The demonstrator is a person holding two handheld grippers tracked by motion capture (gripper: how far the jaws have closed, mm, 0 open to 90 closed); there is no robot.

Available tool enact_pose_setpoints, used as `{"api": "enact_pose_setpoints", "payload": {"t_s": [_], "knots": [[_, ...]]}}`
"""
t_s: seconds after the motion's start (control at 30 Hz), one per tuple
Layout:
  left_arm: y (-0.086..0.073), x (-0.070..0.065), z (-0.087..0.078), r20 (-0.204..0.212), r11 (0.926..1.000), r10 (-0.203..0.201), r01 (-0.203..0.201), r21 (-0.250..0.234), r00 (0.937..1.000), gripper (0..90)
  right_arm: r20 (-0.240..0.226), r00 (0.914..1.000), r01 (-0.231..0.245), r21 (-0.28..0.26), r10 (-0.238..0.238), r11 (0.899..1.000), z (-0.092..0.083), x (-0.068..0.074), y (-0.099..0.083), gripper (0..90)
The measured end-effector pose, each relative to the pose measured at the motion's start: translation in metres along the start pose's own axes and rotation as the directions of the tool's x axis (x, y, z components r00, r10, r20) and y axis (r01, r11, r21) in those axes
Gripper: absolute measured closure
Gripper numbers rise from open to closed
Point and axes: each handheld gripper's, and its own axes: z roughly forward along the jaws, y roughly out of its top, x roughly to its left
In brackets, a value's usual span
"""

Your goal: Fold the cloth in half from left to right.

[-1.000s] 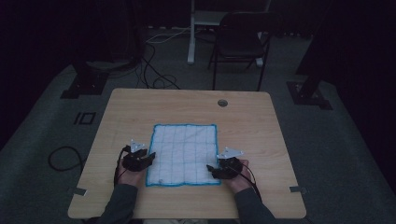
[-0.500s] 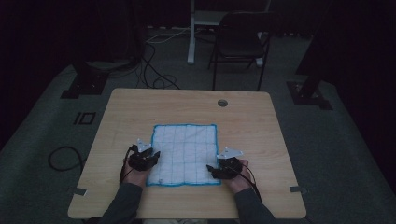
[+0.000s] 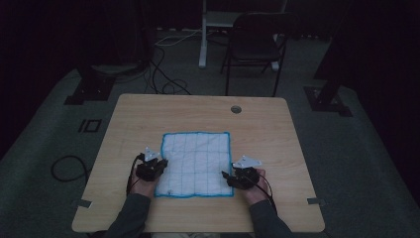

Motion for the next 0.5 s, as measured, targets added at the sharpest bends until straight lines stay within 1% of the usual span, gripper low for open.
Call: {"api": "enact_pose_setpoints", "payload": {"t_s": [0.07,0.13,0.2,0.3,0.4,0.5], "knots": [[0.000,0.002,-0.001,-0.001,1.0000,0.002,-0.002,0.004,1.0000,86.9,0.001,1.0000,0.009,-0.004,-0.009,1.000,0.000,0.001,0.000,58.0],[0.000,0.004,-0.001,-0.007,1.0000,0.003,-0.003,0.007,1.0000,87.1,0.002,0.9999,0.013,-0.003,-0.013,1.000,0.000,0.002,0.000,64.1],[0.000,0.007,-0.002,-0.015,0.9999,0.002,-0.002,0.011,0.9999,87.5,-0.002,0.9999,0.017,0.003,-0.017,1.000,0.001,0.003,0.001,66.9],[0.001,0.011,-0.003,-0.024,0.9998,-0.018,0.018,0.013,0.9996,87.8,-0.007,0.9998,0.021,0.009,-0.021,1.000,0.003,0.003,0.001,65.0],[0.001,0.016,-0.004,-0.025,0.9993,-0.032,0.033,0.017,0.9992,88.0,-0.007,0.9999,0.012,0.015,-0.012,1.000,0.003,0.001,0.000,63.2],[0.002,0.016,-0.004,-0.025,0.9990,-0.040,0.041,0.016,0.9989,88.1,-0.008,1.0000,0.003,0.015,-0.002,1.000,0.001,-0.002,0.000,62.6]]}}
